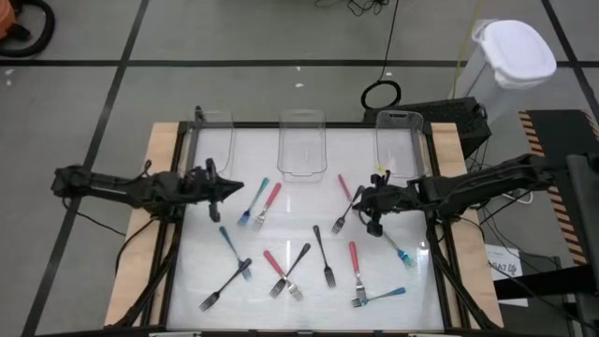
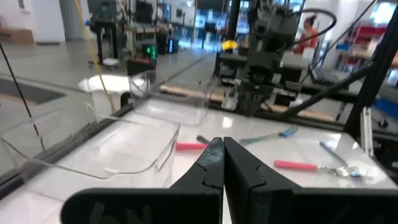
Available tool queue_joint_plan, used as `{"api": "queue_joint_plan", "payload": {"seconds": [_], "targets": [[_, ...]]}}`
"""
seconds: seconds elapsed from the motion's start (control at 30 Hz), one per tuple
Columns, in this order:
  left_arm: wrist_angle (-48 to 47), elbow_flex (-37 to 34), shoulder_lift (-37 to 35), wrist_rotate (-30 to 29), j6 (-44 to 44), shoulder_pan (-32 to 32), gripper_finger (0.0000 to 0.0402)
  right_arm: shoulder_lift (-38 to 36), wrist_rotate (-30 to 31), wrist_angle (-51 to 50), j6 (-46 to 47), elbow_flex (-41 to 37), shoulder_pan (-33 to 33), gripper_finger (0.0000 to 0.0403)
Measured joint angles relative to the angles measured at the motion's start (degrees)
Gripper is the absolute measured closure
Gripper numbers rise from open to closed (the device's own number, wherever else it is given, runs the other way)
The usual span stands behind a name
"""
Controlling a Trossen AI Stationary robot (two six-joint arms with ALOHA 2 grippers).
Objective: Sort silverware by color (type)
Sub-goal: Put the pink fork into the left transparent bin
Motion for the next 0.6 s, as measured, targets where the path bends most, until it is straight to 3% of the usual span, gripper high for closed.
{"api": "queue_joint_plan", "payload": {"seconds": [0.33,0.6], "targets": [[1.2,13.7,24.1,0.0,5.1,-2.8,0.0401,3.9,-0.2,-0.9,-0.1,0.0,0.0,0.0403],[1.2,20.8,36.1,1.5,6.5,-3.1,0.0401,3.9,-0.1,-2.4,2.1,0.0,0.0,0.0403]]}}
